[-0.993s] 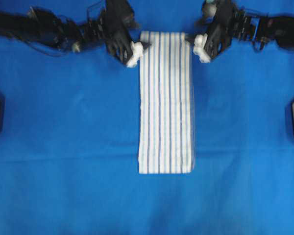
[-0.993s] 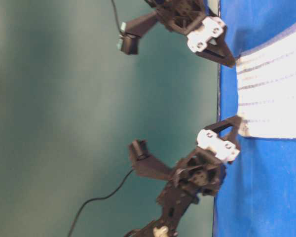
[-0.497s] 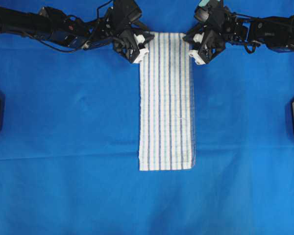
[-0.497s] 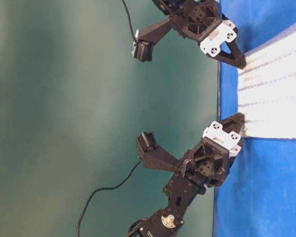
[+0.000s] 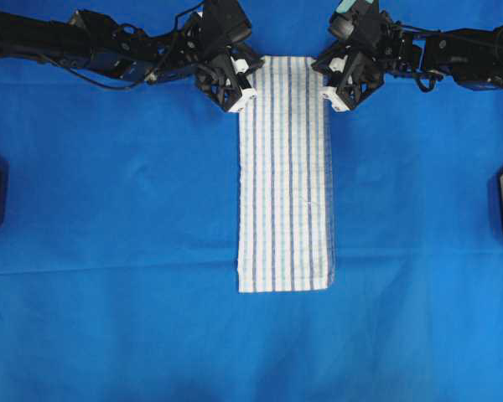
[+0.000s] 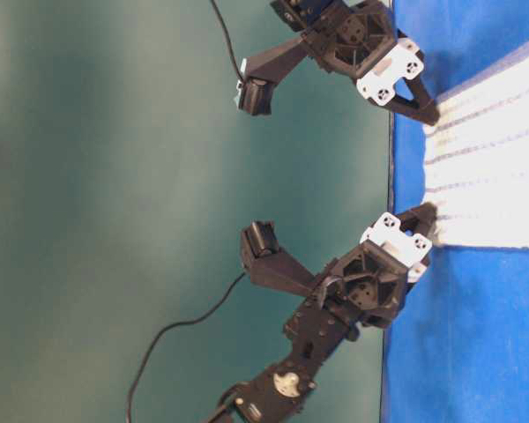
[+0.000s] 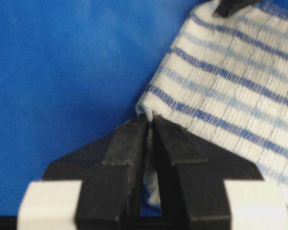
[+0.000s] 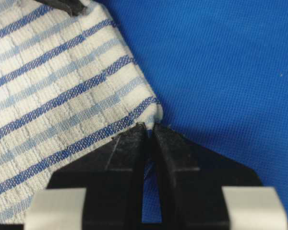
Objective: Fold the blue towel.
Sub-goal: 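Move both grippers to the strip's top corners and grasp them, then fold the top end down onto the bottom half with both grippers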
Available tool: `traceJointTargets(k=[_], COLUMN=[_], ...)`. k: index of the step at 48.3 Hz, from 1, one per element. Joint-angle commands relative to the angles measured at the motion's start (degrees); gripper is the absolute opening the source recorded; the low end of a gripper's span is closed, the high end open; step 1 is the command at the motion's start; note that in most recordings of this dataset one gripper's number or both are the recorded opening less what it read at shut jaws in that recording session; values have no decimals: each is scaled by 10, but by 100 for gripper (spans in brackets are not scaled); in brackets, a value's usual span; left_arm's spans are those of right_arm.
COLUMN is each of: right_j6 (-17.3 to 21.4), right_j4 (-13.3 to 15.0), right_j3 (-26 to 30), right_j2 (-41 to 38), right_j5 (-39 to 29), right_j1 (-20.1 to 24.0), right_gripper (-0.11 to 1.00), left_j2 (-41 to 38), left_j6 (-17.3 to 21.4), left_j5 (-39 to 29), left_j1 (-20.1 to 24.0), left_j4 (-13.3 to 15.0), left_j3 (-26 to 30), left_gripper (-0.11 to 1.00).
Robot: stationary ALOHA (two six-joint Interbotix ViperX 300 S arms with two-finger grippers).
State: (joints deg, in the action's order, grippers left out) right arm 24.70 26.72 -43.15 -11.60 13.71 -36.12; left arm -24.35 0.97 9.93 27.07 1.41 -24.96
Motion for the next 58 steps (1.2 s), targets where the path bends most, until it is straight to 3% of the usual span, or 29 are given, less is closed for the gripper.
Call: traceJointTargets(k=[1, 14, 31, 41, 58], right_j6=[1, 1, 7, 9, 11], right_j4=[-2, -2, -3, -3, -23], right_j3=[17, 33, 22, -13, -85], right_j2=[19, 21, 52, 114, 225], right_j5=[-4, -22, -23, -33, -76], right_j1=[-11, -35, -32, 5, 117], right_gripper=[7, 7, 7, 7, 7], left_j2=[25, 22, 45, 104, 190], left_j6=[12, 51, 55, 75, 83], left_j5=[-15, -39, -39, -40, -24], left_j1=[21, 44, 31, -5, -96], left_j4=[-1, -1, -1, -1, -1], left_j3=[19, 51, 43, 3, -92], left_gripper=[2, 2, 2, 2, 2])
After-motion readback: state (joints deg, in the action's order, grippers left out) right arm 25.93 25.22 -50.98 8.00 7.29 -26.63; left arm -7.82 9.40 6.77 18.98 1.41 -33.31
